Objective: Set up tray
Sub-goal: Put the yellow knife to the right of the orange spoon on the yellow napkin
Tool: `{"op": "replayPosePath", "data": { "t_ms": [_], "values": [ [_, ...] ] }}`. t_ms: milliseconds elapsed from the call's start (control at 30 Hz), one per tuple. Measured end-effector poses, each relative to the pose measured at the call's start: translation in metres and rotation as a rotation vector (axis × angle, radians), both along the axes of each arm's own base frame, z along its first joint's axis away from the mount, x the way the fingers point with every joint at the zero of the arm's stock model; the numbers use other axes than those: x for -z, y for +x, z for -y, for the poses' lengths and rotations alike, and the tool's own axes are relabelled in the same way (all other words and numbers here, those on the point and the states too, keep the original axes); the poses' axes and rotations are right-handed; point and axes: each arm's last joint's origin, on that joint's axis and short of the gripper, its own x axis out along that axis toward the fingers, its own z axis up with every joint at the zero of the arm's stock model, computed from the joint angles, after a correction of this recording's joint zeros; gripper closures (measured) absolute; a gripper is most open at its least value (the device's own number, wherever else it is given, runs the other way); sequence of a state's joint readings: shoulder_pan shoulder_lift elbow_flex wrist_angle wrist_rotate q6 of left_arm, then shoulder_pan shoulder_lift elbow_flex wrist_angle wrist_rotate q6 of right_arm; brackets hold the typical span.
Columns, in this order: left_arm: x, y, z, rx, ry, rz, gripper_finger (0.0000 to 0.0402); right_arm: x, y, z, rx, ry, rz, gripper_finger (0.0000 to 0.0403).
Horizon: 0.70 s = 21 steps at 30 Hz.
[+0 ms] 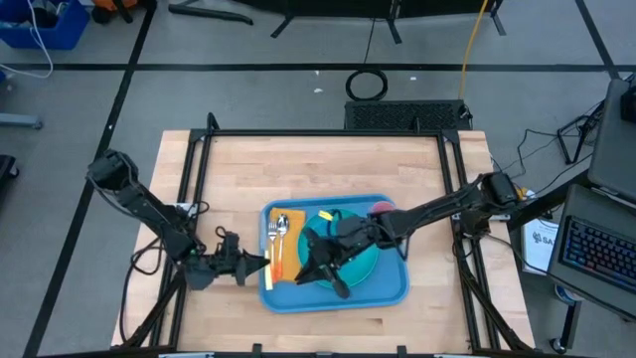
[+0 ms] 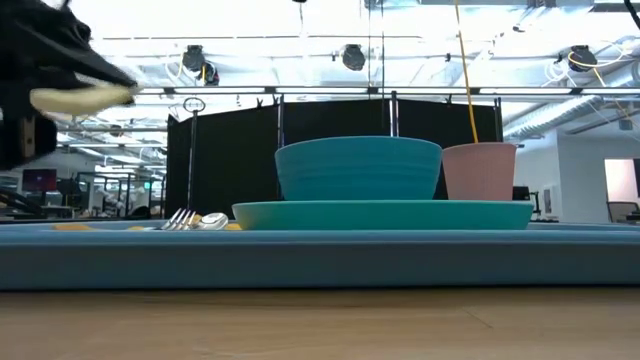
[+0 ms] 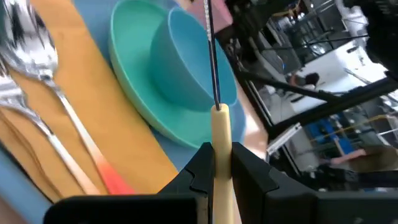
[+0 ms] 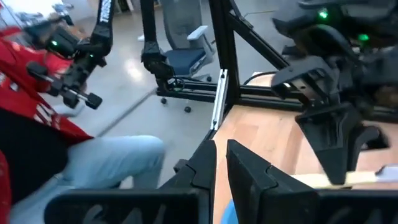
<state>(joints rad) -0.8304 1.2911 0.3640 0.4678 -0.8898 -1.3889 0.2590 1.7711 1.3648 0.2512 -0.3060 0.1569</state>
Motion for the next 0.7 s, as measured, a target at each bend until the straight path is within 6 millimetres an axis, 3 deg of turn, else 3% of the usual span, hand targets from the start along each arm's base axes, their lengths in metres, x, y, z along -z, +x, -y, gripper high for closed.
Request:
{"op": "replayPosePath", "data": {
  "t_ms": [333, 467, 700],
  "values": [
    [0.009, 0.018, -0.025, 0.036, -0.133, -0.096, 0.0365, 0.011, -0.053, 0.000, 0.207, -0.071, 0.101, 0.0374],
    [0.012, 0.022, -0.032, 0.037, -0.164, -0.136, 0.0365, 0.019, -0.076, 0.008, 0.241, -0.027, 0.209, 0.0374],
    [0.013, 0.029, -0.043, 0.020, -0.199, -0.163, 0.0365, 0.014, -0.105, 0.019, 0.250, 0.006, 0.297, 0.0374]
  ]
}}
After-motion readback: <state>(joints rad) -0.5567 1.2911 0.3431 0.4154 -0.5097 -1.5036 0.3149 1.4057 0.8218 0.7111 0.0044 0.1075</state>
